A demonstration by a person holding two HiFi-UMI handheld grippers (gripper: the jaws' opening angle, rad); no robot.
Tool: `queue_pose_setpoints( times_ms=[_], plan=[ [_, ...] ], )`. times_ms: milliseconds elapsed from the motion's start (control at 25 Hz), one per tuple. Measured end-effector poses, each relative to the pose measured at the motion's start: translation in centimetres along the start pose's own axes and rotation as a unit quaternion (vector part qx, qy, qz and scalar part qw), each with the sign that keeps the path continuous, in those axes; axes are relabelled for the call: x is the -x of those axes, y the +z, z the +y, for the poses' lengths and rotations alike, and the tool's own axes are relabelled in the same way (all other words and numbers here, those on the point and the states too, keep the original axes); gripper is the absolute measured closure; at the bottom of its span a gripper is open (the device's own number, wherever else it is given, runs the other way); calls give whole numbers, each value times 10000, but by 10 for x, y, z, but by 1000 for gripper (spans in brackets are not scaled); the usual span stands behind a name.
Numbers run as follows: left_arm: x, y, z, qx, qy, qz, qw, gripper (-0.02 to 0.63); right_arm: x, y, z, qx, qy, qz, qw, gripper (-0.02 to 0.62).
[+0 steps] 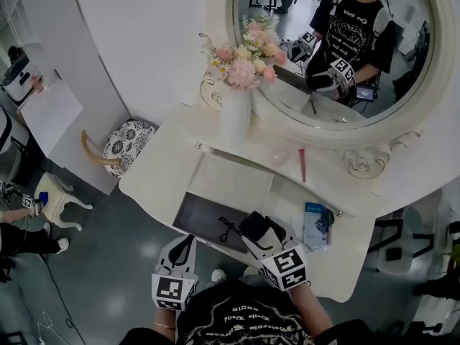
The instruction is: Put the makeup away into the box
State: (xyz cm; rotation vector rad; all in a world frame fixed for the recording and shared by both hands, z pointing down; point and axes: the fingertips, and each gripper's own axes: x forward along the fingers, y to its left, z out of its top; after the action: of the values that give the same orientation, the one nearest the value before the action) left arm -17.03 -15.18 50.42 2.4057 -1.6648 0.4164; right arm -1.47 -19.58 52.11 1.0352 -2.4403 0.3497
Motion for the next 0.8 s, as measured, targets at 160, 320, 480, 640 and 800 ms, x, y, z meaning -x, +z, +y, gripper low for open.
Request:
queue_pose_setpoints(
  times_ms=[160, 320, 480, 640, 800],
  plan=[
    [6, -2, 9, 59, 152, 6, 9999, 583, -9, 6, 10, 135, 169, -3, 9998, 268],
    [12, -5, 18, 124, 308, 0, 9994, 583, -16, 14, 14, 199, 276, -60, 9994, 268],
    [18, -8, 28, 161, 435, 26, 9989, 583, -23, 24, 21, 295, 394, -106, 9987, 268],
    [24, -11, 34, 217, 546, 53, 9983, 583, -30, 31, 31, 398, 537, -139, 9977, 268],
    [28, -12, 39, 246, 633, 50, 9977, 583, -39, 39, 44, 522, 726, -172, 9958, 268]
  ],
)
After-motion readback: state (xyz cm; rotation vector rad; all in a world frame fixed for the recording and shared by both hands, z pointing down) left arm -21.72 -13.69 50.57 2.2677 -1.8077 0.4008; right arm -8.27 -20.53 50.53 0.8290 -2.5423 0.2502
